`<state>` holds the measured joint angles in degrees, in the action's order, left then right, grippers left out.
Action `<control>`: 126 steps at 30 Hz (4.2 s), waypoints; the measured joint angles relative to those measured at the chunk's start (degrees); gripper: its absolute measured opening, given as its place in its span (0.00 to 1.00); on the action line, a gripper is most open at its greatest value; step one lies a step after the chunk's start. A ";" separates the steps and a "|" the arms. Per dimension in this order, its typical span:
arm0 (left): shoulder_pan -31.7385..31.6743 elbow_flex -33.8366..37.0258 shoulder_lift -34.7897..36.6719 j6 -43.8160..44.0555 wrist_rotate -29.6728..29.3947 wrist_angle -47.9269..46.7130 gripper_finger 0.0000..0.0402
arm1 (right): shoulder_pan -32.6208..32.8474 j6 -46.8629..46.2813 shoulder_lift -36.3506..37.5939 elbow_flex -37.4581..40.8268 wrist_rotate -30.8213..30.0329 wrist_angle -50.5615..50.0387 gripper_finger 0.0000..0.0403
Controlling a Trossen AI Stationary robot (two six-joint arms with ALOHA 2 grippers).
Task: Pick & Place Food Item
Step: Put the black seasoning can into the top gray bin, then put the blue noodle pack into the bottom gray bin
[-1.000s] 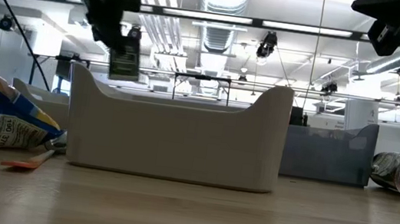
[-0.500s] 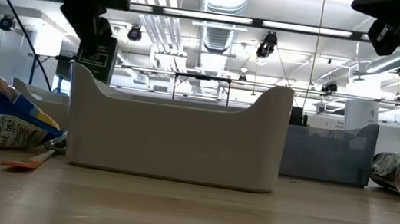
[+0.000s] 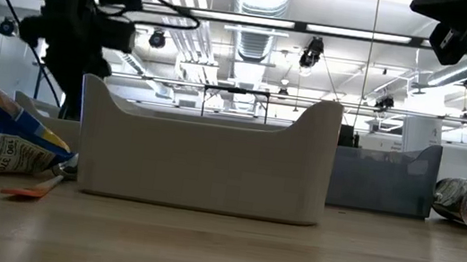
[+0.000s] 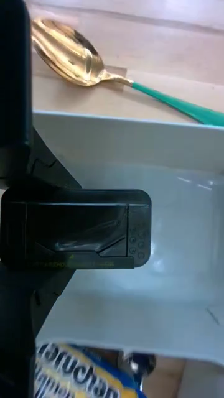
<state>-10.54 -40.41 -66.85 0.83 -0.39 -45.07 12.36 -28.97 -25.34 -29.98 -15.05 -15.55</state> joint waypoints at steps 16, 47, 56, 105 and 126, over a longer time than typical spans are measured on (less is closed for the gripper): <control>0.01 6.15 0.13 2.22 -4.24 8.65 0.30 | 0.00 -0.01 0.00 0.00 0.00 0.00 0.02; -0.03 6.32 0.00 6.69 -7.59 8.63 0.40 | -0.01 -0.02 0.02 0.07 0.02 -0.02 0.02; -0.01 6.30 0.00 6.70 -7.50 7.84 0.58 | 0.00 -0.04 0.04 0.22 0.02 -0.04 0.02; 19.18 -6.07 8.34 61.87 15.14 -16.53 0.95 | -0.02 0.00 0.03 1.20 0.00 -0.03 0.02; 36.27 17.18 12.79 85.96 19.94 11.17 0.95 | -0.02 -0.02 0.01 2.12 1.81 -0.03 0.02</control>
<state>25.74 -23.23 -54.06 86.79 19.55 -33.91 12.34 -28.99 -25.33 -27.86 -13.24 -15.58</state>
